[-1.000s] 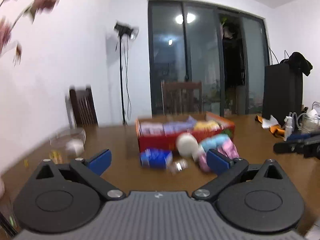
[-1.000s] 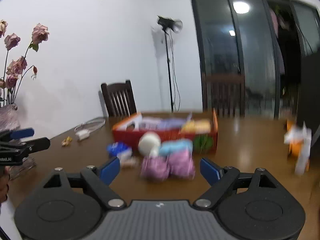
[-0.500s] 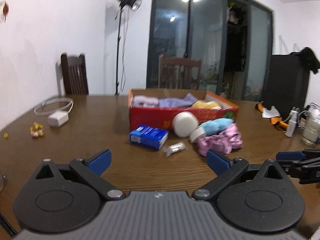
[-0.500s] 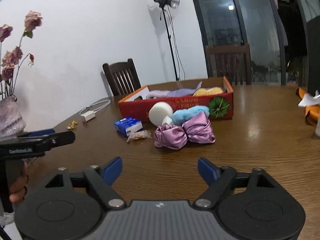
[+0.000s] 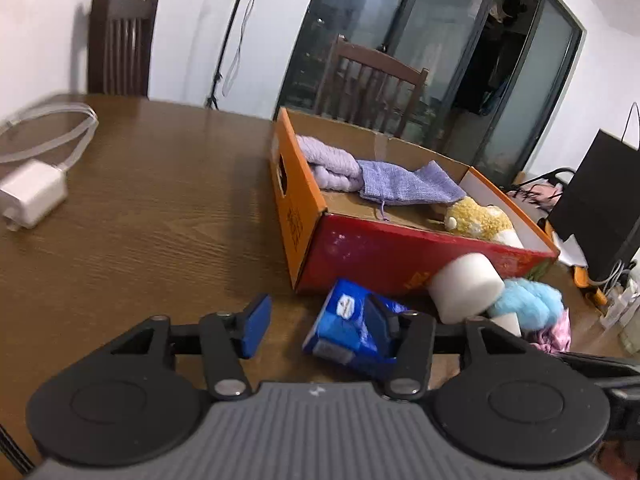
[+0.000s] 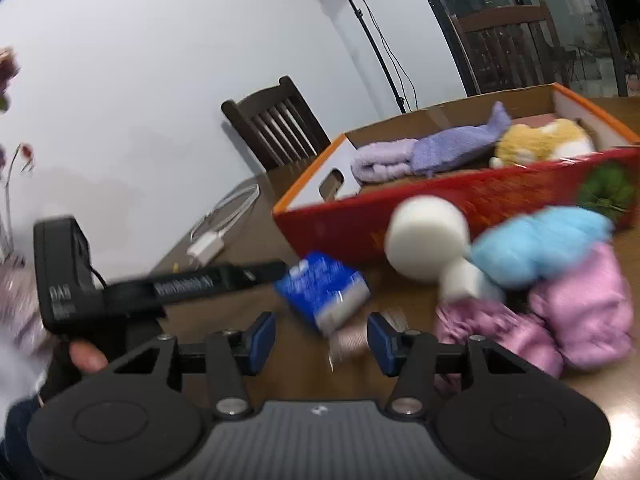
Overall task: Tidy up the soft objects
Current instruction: 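Close both grippers on the blue tissue pack and lift it, then carry the blue tissue pack into the cardboard box and open both grippers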
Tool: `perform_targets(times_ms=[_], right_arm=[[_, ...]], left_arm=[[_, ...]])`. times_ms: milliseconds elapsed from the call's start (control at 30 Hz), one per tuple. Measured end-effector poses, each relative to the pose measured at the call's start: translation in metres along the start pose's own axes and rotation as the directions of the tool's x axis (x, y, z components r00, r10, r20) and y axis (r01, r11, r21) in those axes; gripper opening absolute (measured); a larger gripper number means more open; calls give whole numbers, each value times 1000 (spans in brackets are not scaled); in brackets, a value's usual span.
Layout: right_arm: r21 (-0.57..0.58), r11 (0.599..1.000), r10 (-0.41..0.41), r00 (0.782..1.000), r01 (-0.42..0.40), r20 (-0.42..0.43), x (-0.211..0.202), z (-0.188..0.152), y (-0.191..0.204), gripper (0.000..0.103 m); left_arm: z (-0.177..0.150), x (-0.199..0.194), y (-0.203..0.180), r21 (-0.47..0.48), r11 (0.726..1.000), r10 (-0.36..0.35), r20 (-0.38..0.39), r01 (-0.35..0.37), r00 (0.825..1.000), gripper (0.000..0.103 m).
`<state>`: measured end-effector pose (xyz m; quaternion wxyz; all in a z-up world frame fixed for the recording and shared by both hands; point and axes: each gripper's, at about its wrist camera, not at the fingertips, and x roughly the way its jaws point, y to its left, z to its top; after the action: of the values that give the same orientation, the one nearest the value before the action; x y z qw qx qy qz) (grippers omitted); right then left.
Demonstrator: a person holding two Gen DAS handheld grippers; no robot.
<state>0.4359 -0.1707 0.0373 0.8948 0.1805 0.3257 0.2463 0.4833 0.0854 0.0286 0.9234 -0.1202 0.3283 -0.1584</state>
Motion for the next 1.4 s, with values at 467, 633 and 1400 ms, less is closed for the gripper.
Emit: perform_targets(times_ms=[467, 633, 1400], right_arm=[[44, 999, -27, 999, 28, -18, 62, 9, -12, 32], [70, 997, -24, 999, 25, -22, 61, 11, -14, 22], [5, 999, -50, 999, 50, -6, -150, -93, -23, 16]], left_arm=[[-8, 4, 10, -57, 996, -72, 1, 72, 997, 23], [-4, 4, 15, -119, 988, -98, -23, 94, 995, 22], [-139, -120, -125, -129, 974, -196, -55, 187, 979, 22]])
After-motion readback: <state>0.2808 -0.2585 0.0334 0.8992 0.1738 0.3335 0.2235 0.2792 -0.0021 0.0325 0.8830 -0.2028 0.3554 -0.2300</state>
